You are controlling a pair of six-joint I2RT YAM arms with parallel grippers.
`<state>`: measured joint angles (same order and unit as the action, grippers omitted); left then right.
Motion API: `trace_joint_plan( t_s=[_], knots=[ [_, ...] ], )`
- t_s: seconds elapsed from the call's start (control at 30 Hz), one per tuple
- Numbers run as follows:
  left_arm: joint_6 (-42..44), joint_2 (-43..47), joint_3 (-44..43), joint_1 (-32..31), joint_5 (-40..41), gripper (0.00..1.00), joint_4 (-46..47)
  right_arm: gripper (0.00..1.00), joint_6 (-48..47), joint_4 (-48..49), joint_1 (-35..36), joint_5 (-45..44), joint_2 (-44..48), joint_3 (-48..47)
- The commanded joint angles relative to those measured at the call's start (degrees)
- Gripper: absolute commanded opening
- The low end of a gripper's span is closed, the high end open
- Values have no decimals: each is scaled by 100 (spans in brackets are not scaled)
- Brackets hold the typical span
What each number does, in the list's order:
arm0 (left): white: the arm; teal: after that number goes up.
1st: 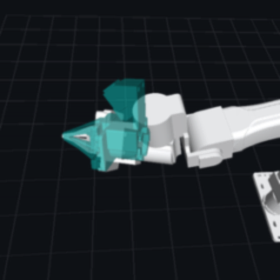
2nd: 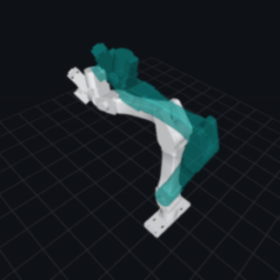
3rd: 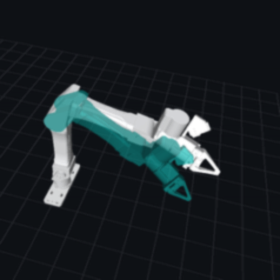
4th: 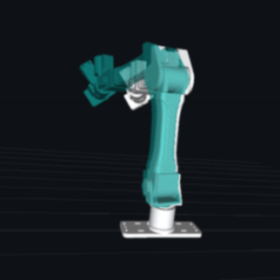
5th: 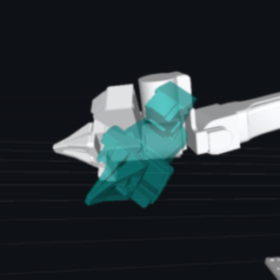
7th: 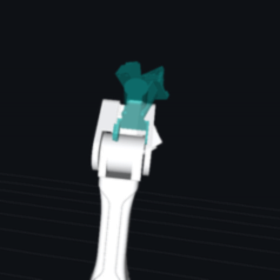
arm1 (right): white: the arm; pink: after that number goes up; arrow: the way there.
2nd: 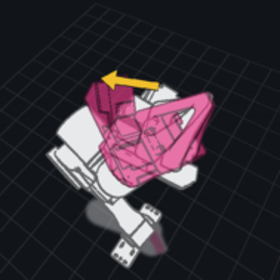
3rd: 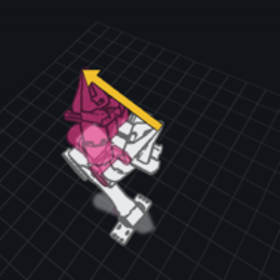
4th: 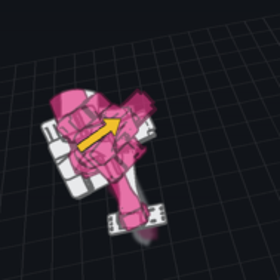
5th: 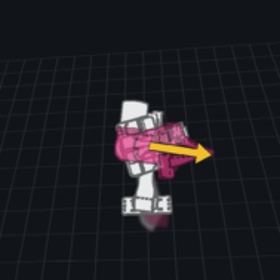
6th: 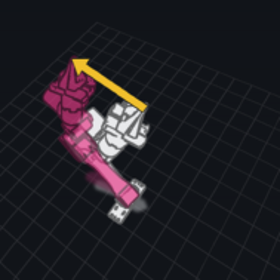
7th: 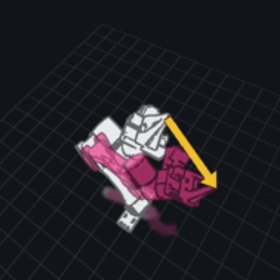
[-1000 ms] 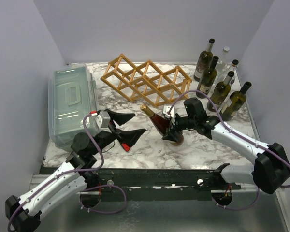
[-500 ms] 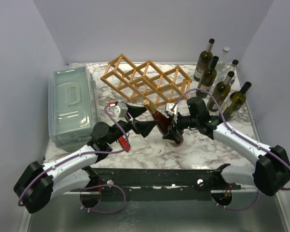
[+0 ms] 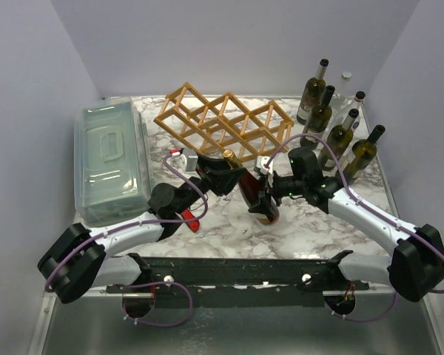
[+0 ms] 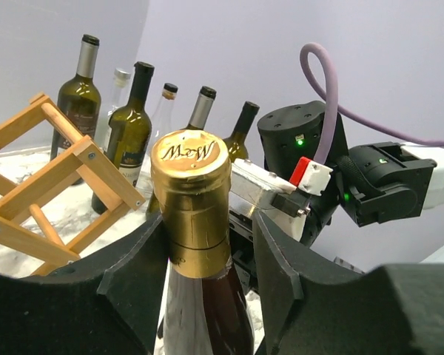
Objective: Take the wine bottle off the wine rack
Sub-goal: Place the wine bottle at the center of the board.
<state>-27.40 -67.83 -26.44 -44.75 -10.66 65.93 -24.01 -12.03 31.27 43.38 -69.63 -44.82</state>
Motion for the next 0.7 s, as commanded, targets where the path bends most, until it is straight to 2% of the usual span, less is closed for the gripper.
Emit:
trace_joint_plan(
  t_s=[0.0, 0.13, 0.2, 0.27, 0.3, 0.33, 0.43, 0.5, 0.6, 0.67],
  knots=[
    [-206, -296, -221, -42, 118, 52, 609, 26, 150, 985, -51, 586, 349, -236],
    [-251, -557, -390, -44, 81, 54, 721, 26, 151, 975, -68, 610, 383, -190],
    [-297, -665, -457, -42, 42, 49, 806, 26, 171, 991, -88, 602, 393, -155],
    [-308, -758, -497, -45, -38, 19, 931, 27, 266, 1043, -111, 575, 420, -124],
    [-325, -787, -516, -38, -112, 7, 961, 27, 291, 1061, -120, 573, 432, -108],
    [-320, -809, -541, -36, -187, 0, 962, 29, 319, 1071, -134, 576, 441, -98],
    [-372, -828, -588, -42, -313, 0, 926, 36, 485, 1145, -169, 523, 470, -31],
    [-376, -806, -630, -40, -345, 0, 816, 54, 547, 1150, -194, 482, 495, 27],
    [-266, -769, -746, -49, -359, 0, 617, 91, 791, 1149, -238, 213, 520, 116],
    [-148, -775, -861, -44, -371, 0, 532, 99, 926, 1309, -276, 116, 553, 198]
  ],
)
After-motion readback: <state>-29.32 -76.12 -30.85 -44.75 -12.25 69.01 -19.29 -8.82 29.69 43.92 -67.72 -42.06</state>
